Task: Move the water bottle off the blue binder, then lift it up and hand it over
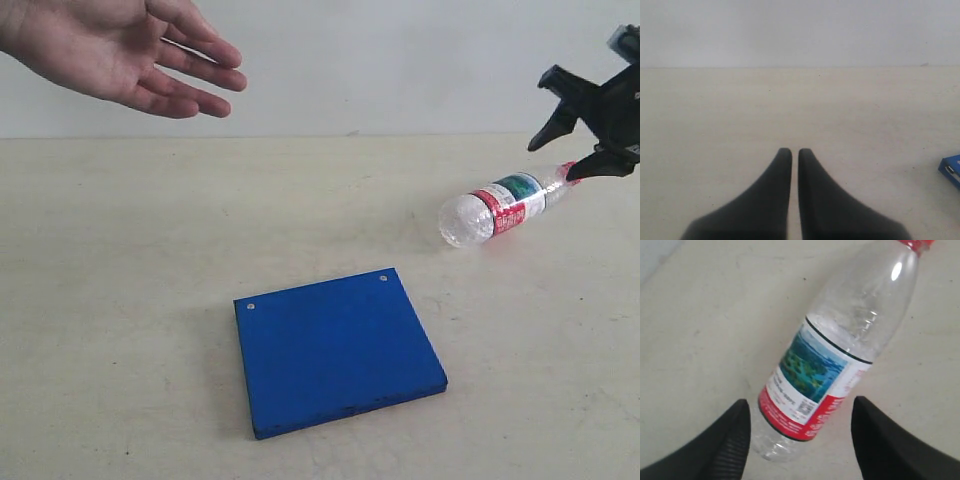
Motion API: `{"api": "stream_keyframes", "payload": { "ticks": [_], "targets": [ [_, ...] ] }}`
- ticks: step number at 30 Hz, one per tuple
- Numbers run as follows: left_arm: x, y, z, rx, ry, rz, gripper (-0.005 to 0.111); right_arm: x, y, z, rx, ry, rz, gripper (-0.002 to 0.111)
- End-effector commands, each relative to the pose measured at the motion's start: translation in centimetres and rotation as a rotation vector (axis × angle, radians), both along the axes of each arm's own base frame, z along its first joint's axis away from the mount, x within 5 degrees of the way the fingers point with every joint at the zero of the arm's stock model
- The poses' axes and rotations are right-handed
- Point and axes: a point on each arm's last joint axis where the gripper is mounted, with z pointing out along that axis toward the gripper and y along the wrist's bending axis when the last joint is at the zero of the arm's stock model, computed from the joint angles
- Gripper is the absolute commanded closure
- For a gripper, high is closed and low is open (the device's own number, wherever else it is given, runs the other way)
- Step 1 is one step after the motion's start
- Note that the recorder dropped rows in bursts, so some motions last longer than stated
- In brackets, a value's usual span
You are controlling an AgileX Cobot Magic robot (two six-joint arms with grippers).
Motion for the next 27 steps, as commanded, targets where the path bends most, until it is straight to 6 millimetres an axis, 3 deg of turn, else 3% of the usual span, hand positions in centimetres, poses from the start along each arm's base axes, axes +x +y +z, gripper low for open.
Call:
{"api": "stream_keyframes", "payload": {
  "ticks": [1,13,16,24,27],
  "targets": [
    [0.0,0.0,0.2,0.004,-0.018,-0.004,0.102,0.2,-0.6,1.7,0.1,-0.104,-0.007,0.054],
    [0.0,0.0,0.2,0.004,-0.017,-0.004,0.102,1.2,-1.9,1.5,0.011,-0.18,-0.145,0.054],
    [0.0,0.0,0.2,0.011,-0.015,0.002,0.102,1.3,-2.5,-0.5,-0.054,-0.119,-0.14,0.054],
    [0.0,0.1,0.2,0.018,-0.015,0.003,0.102,2.5,-3.3,-6.7,-0.002,-0.003,-0.252,0.054],
    [0.0,0.1,0.2,0.018,-0.015,0.003,0.102,2.9,-3.5,-8.1,0.009,0.001,-0.29,0.054]
  ]
}}
